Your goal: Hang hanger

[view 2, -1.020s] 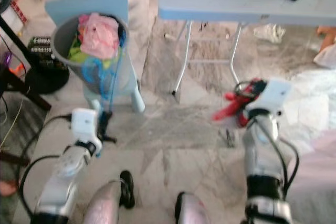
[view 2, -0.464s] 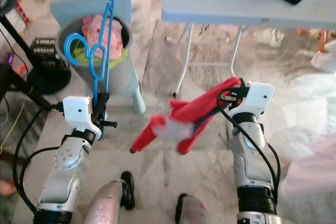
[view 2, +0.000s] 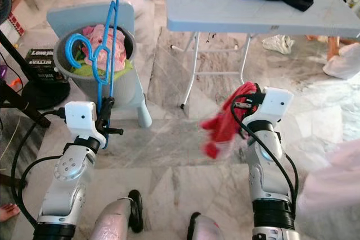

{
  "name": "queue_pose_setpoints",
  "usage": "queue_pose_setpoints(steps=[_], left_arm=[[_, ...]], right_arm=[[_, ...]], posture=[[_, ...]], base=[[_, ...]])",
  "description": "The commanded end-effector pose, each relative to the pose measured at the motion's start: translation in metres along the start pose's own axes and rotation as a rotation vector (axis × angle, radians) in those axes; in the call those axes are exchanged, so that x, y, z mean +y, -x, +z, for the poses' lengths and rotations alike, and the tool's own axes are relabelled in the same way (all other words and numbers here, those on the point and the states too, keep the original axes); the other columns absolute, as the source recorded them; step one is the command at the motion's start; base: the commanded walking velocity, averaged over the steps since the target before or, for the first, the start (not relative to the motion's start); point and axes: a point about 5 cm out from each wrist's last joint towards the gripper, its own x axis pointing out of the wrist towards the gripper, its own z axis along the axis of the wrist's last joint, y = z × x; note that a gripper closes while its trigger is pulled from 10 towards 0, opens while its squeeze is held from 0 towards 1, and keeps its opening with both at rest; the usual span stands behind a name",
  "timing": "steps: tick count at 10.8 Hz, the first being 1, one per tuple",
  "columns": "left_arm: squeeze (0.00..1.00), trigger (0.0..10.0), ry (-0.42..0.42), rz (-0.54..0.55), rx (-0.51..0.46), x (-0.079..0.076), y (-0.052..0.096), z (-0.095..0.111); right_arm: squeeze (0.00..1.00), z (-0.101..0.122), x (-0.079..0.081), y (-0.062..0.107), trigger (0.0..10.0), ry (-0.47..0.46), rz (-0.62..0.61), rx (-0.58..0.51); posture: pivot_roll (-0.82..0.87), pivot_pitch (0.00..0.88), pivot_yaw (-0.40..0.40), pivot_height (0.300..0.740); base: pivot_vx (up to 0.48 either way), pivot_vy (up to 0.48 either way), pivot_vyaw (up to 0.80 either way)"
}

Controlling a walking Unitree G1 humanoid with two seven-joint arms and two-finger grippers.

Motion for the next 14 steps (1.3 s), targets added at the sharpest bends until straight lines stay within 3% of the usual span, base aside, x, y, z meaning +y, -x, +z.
queue_pose_setpoints(steps=[1,4,5,9,12,14], left_arm=[[0.0,10.0,0.008,-0.002,-0.001,-0.002,-0.002,0.0],[0.0,10.0,0.016,-0.012,-0.012,-0.003,-0.004,0.002],[0.0,10.0,0.019,-0.014,-0.027,-0.003,-0.004,0.005],[0.0,10.0,0.013,-0.028,-0.046,-0.005,-0.013,0.01],[0.0,10.0,-0.005,-0.038,-0.052,-0.003,-0.008,0.011],[0.0,10.0,0.012,-0.002,0.01,0.002,0.006,-0.003]], right_arm=[[0.0,0.01,-0.003,0.0,0.0,0.014,-0.007,-0.043],[0.0,0.009,0.002,-0.002,0.0,0.02,0.025,-0.038],[0.0,0.007,0.002,-0.005,0.0,-0.033,-0.006,-0.022],[0.0,0.02,-0.007,-0.014,0.0,0.008,-0.02,-0.03],[0.0,0.02,0.009,-0.013,0.0,0.111,0.16,0.005],[0.0,0.014,0.012,-0.007,0.0,0.13,0.193,0.028]], posture=[[0.01,0.185,-0.029,0.74],[0.02,0.178,-0.035,0.74],[0.02,0.172,-0.035,0.74],[0.01,0.161,-0.038,0.74],[0.01,0.168,-0.007,0.74],[0.01,0.154,0.018,0.74]], base=[[0.398,0.0,0.0],[0.446,0.0,0.0],[0.472,0.0,0.0],[0.472,0.0,0.0],[0.472,0.0,0.0],[0.472,0.0,0.0]])
